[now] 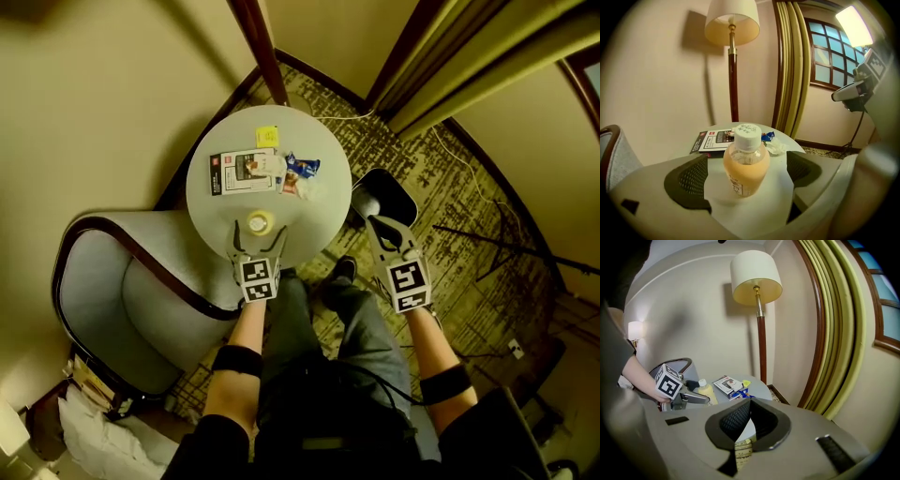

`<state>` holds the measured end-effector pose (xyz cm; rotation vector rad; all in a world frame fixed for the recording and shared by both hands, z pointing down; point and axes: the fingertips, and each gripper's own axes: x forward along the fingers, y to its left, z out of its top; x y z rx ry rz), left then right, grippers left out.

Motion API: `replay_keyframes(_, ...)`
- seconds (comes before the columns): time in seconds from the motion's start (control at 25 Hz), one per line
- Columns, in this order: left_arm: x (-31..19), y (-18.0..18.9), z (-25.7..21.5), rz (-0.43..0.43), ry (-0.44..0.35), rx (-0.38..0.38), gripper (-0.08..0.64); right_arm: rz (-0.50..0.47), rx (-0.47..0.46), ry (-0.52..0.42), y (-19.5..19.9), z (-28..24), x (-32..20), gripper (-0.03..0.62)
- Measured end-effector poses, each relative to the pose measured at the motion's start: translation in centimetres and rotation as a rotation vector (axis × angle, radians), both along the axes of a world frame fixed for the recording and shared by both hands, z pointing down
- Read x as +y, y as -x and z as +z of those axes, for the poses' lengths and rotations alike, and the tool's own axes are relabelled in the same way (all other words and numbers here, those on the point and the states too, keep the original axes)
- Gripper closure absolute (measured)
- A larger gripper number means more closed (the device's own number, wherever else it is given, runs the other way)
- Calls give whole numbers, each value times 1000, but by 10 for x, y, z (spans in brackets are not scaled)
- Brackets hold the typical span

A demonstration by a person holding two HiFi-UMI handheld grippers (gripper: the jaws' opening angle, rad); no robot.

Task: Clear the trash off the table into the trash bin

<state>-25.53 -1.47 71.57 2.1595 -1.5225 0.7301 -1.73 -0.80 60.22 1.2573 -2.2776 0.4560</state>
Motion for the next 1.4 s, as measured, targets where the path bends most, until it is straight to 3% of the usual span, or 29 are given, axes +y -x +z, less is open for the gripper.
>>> replay_keyframes(0.28, -9, -6, 17, 40, 8, -11, 55, 45, -5, 8, -4, 12, 9, 592)
replay_keyframes(0.48, -7, -4, 25, 73, 33, -35, 250, 65, -7, 15, -3, 4, 11, 592)
replay_keyframes(0.68, -9, -11, 9, 140, 29, -20, 250, 85, -11, 24, -6, 8, 15, 592)
replay_keyframes(1.0, -21, -25, -70, 249, 2, -21, 250, 133, -26, 41, 3, -29, 14, 592)
replay_keyframes(1.4, -22, -91, -199, 504, -73, 6, 250, 217, -30, 2, 9, -94, 18, 592)
